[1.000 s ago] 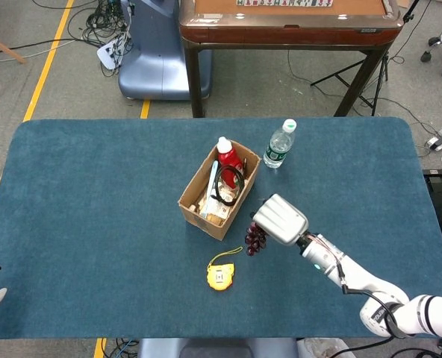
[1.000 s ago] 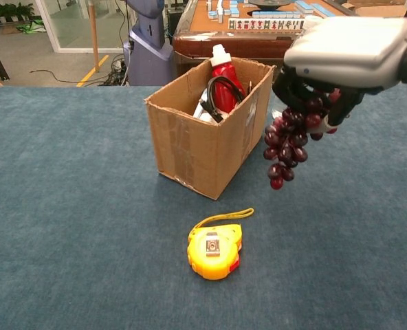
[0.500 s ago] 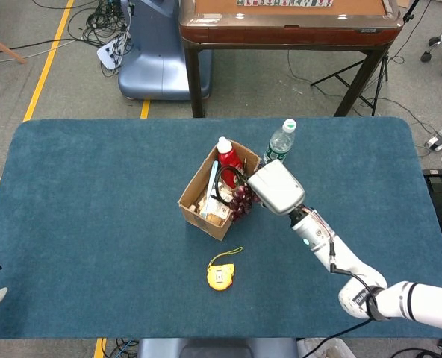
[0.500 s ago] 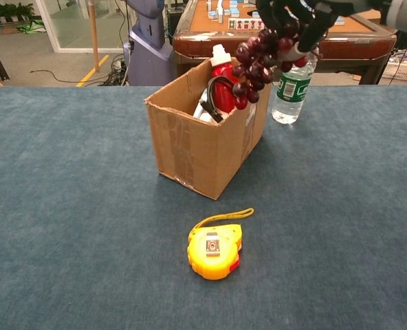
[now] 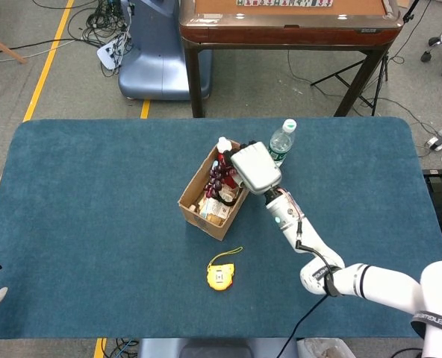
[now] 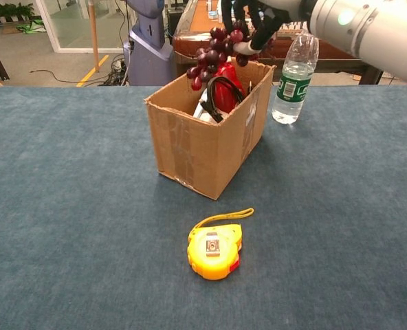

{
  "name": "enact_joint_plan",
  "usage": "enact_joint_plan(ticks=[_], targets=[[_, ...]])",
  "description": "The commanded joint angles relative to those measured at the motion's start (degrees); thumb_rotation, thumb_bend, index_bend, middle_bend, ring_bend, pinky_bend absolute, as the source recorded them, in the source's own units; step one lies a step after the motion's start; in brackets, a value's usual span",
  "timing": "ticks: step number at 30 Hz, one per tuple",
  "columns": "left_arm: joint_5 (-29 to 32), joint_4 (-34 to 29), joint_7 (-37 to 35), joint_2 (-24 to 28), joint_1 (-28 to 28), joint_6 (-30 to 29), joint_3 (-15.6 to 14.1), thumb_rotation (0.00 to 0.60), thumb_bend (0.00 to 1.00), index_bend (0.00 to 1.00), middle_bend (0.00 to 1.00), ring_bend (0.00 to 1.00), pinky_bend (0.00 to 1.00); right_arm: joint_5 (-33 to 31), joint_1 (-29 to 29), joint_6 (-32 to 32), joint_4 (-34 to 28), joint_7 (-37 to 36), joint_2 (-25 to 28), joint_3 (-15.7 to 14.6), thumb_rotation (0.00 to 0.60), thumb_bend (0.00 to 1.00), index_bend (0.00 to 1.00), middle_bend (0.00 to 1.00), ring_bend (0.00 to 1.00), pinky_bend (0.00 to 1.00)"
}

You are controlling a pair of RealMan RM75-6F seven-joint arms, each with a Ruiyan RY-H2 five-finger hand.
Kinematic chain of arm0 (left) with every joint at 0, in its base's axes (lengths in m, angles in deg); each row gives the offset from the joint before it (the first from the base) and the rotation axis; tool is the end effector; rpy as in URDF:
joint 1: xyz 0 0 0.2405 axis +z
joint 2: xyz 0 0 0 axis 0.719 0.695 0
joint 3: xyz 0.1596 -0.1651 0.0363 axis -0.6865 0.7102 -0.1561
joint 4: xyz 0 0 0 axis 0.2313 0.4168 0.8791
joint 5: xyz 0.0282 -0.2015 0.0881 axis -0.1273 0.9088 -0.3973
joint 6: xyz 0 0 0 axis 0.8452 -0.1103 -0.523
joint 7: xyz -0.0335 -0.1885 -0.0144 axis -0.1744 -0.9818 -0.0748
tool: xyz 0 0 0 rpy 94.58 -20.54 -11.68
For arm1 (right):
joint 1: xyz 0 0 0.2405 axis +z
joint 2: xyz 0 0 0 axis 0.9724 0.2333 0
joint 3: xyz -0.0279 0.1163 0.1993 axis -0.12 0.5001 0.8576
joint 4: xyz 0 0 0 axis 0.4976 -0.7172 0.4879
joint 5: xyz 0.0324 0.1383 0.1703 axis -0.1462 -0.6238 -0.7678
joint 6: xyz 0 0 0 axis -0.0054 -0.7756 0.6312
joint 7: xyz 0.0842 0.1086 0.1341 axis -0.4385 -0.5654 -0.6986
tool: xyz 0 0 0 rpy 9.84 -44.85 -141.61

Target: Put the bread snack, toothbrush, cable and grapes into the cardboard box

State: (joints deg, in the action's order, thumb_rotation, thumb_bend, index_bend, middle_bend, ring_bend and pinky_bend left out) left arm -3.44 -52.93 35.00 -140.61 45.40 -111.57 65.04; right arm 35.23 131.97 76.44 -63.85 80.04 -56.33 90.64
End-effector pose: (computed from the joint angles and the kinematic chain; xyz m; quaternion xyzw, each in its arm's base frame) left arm -0.3662 0.1955 0.1639 -0.5421 -0.4613 -0.2842 0.6423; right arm -0.0033 -0.4320 0.0154 0.7344 -0.2005 0.4567 0.4603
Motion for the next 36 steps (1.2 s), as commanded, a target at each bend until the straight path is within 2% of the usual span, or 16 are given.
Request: enact_joint_plan(ticks=[1, 3, 4, 8, 12, 15, 19, 26, 32, 36], targets=[[-0.06, -0.04, -0.16, 0.06, 0.06, -0.10, 0.00, 0.600, 0.21, 0.41, 0.41, 0.32, 0.49, 1.48, 1.40, -0.01, 3.77, -2.70, -3.40, -0.34, 0.600, 0.14, 0.18, 0.31, 0.33, 0.45], [-0.19, -0.10, -0.30, 0.11, 0.13, -0.30, 0.00, 0.600, 0.21, 0.41, 0.41, 0.32, 0.49, 2.62, 1.44, 0.25, 4.98, -4.02, -4.26, -0.86, 0.600, 0.03, 0.07, 0.20, 0.23, 0.39], [-0.28, -0.13, -0.42, 0.14, 0.15, -0.36, -0.01, 0.600, 0.21, 0.41, 0.41, 0.32, 0.49, 3.13, 1.34, 0.36, 5.32, -4.80, -4.40, -1.06, 0.600, 0.00, 0.03, 0.15, 0.19, 0.36], [-0.47, -0.22, -0.45, 0.24, 0.23, -0.56, -0.08, 0.600, 0.21, 0.41, 0.41, 0.32, 0.49, 5.72, 0.21, 2.07, 5.76, -8.60, -3.88, -1.68, 0.600, 0.00, 0.00, 0.07, 0.12, 0.32], [-0.57, -0.32, -0.48, 0.32, 0.30, -0.72, -0.09, 0.600, 0.21, 0.41, 0.41, 0.32, 0.49, 7.84, -2.01, 4.19, 2.25, -8.73, -0.27, -2.87, 0.600, 0.00, 0.00, 0.07, 0.11, 0.32], [-0.77, -0.49, -0.20, 0.29, 0.29, -0.83, -0.16, 0.600, 0.21, 0.41, 0.41, 0.32, 0.49, 8.25, -4.20, 4.56, -2.80, -6.21, 4.89, -4.30, 0.600, 0.00, 0.00, 0.11, 0.11, 0.32], [-1.26, -0.86, 0.49, 0.20, 0.20, -1.04, -0.30, 0.600, 0.21, 0.41, 0.41, 0.32, 0.49, 6.52, -8.01, 4.70, -11.00, -2.28, 13.16, -6.30, 0.600, 0.00, 0.09, 0.15, 0.11, 0.32], [-3.05, -2.72, -1.09, 0.95, 0.03, -1.28, -0.65, 0.600, 0.21, 0.41, 0.42, 0.32, 0.49, 4.82, -14.19, 5.52, -19.94, 2.51, 24.81, -10.90, 0.600, 0.00, 0.09, 0.15, 0.11, 0.32], [-4.66, -3.11, 0.10, 0.70, 0.08, -3.26, -0.47, 0.600, 0.21, 0.41, 0.42, 0.32, 0.49, 4.76, -20.54, 8.50, -26.21, 1.85, 32.14, -14.69, 0.600, 0.00, 0.13, 0.17, 0.11, 0.32], [-4.22, -2.87, 0.42, 0.41, -0.14, -3.03, -0.26, 0.600, 0.21, 0.41, 0.42, 0.32, 0.49, 5.70, -25.54, 12.40, -27.59, -0.52, 34.63, -16.84, 0.600, 0.00, 0.15, 0.18, 0.11, 0.32]])
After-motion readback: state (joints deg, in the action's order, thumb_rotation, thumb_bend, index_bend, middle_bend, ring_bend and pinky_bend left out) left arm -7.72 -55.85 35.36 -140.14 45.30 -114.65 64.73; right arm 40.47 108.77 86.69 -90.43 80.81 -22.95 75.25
